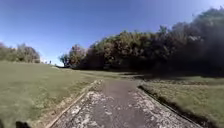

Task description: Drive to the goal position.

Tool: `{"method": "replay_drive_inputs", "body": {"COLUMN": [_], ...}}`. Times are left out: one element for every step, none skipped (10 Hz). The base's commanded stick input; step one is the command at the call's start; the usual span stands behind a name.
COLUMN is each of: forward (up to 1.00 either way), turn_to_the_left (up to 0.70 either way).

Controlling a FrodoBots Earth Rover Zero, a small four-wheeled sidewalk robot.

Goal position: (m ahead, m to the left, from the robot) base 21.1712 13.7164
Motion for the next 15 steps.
{"method": "replay_drive_inputs", "body": {"forward": [0.50, 0.50, 0.50, 0.50, 0.50, 0.50, 0.50, 0.50, 0.50, 0.50, 0.50, 0.50, 0.50, 0.50, 0.50], "turn_to_the_left": [0.00, 0.00, 0.00, 0.00, 0.00, 0.00, 0.00, 0.00, 0.00, 0.00, 0.00, 0.00, 0.00, 0.00, 0.00]}}
